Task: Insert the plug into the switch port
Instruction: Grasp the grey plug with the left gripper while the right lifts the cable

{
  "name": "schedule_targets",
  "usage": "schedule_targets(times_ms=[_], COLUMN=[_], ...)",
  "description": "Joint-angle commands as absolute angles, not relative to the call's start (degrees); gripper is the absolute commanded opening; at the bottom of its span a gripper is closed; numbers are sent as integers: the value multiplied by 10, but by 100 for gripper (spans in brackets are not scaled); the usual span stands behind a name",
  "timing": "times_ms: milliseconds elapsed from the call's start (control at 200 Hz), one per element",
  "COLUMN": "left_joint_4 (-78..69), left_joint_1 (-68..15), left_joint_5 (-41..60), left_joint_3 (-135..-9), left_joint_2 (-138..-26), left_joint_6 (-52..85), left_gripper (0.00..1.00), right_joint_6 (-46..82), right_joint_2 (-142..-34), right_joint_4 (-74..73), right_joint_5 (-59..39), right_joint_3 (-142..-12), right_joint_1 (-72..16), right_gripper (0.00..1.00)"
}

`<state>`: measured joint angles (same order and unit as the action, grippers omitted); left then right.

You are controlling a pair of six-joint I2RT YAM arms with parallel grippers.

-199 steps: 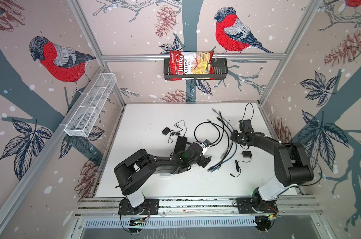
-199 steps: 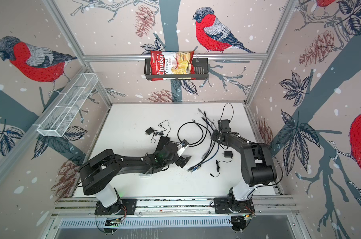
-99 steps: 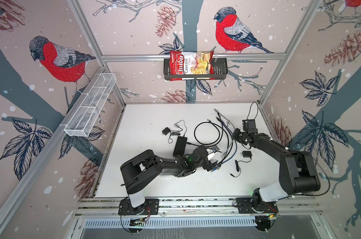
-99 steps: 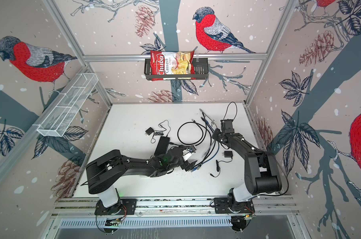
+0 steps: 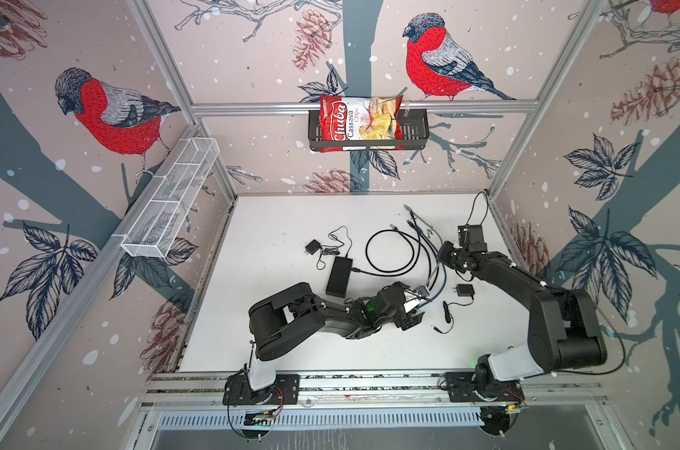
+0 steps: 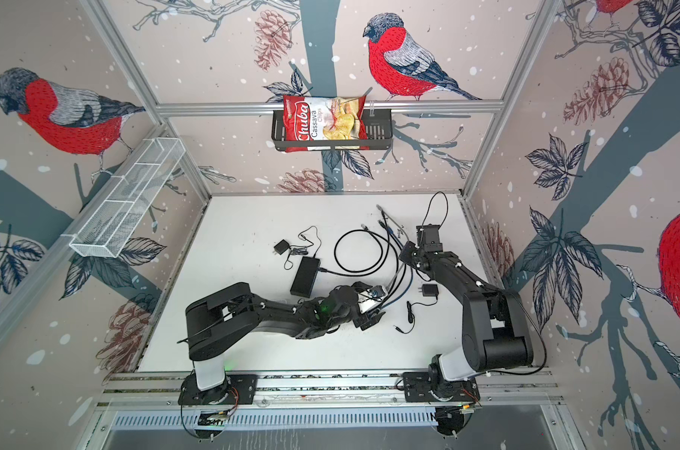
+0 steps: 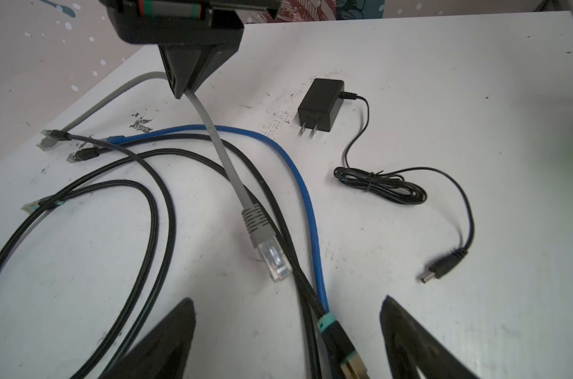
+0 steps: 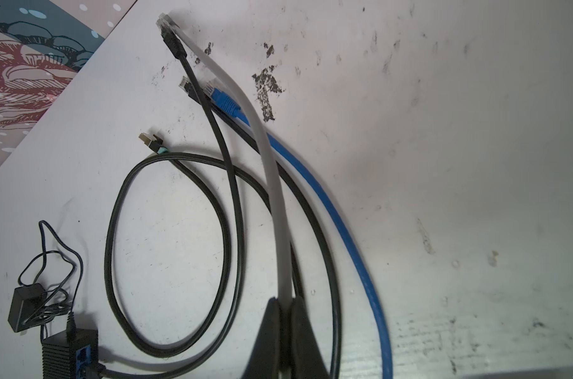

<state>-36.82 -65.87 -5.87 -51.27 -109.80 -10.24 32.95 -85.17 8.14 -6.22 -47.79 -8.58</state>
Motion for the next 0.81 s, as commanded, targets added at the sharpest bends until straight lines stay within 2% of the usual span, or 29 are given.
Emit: schedule_targets(times_ms=[0, 310, 615, 800], left_joint_4=[-431, -435, -438, -447], left_joint_1=[-661, -661, -661, -661], left_joint_5=[-81, -86, -110, -115], left_joint_3=[-522, -553, -560, -556], left_joint_2=[-1116, -1153, -1167, -1169], left_joint_6=[-82, -74, -76, -82], left_gripper=[83, 64, 56, 42], right_joint_6=[331, 332, 332, 330], right_joint_2=[-845, -832, -820, -818], right_joint_4=[78, 74, 79, 80], right_joint_5=[-67, -71, -78, -84], right_joint_3=[-474, -463, -467, -468], right_joint_1=[-85, -85, -80, -78], right_gripper=[0, 0, 0, 0])
